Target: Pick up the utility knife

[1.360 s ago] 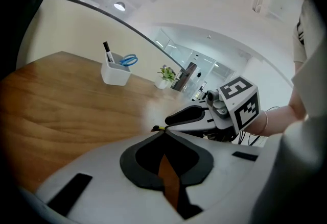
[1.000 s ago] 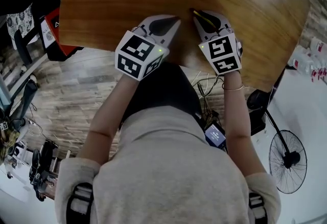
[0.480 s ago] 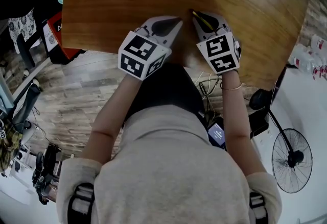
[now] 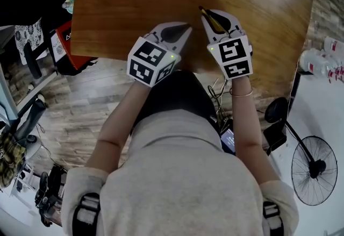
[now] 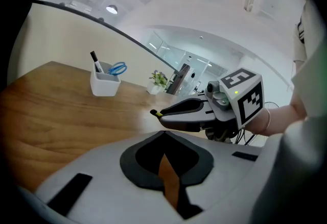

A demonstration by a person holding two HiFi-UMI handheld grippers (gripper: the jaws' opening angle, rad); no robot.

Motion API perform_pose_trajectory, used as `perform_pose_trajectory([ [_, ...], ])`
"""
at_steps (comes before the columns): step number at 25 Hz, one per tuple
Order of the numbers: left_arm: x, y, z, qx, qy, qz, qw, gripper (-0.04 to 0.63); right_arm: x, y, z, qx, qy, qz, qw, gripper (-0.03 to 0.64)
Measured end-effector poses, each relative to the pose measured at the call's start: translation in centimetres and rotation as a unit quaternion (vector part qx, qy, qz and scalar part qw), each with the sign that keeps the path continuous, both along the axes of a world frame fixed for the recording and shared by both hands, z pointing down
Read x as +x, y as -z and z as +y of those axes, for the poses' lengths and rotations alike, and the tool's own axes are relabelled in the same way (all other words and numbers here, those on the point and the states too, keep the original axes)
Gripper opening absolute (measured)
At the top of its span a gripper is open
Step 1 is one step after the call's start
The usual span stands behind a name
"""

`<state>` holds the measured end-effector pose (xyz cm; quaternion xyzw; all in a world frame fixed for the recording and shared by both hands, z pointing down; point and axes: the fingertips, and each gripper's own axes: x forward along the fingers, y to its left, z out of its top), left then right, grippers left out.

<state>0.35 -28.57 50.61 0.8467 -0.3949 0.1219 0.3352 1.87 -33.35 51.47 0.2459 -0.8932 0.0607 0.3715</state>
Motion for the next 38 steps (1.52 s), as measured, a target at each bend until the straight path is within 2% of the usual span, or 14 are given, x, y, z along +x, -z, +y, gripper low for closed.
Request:
perform_pose_trajectory([
  [5,-0.5,2.4,-0.8,0.028,0.017,-0.001,0.9995,0.014,-0.9,4.8,-1.0,0.045,-0.011,-0.033,0.998,0.063],
  [11,-1.1,6.1,-2.1,0.069,0.032,0.000,0.9971,0.014,-0.5,11.9,-1.3,0.105,-0.032,-0.091,0.990,0.064],
  [21,-2.4,12.1,-3.8,0.144,0.026,-0.005,0.9892,0.014,0.7,19.8,-1.3,0.197,-0.073,-0.176,0.962,0.063],
  [24,-2.2,14.0,-4.1,0.166,0.024,-0.006,0.9859,0.014,1.5,22.2,-0.9,0.211,-0.084,-0.214,0.950,0.063],
  [30,-0.8,17.4,-4.5,0.210,-0.004,-0.011,0.9777,0.014,3.7,26.9,0.2,0.223,-0.103,-0.310,0.919,0.063],
  [38,1.1,21.8,-4.5,0.267,-0.039,-0.012,0.9627,0.014,5.4,27.4,1.7,0.194,-0.122,-0.362,0.903,0.063],
])
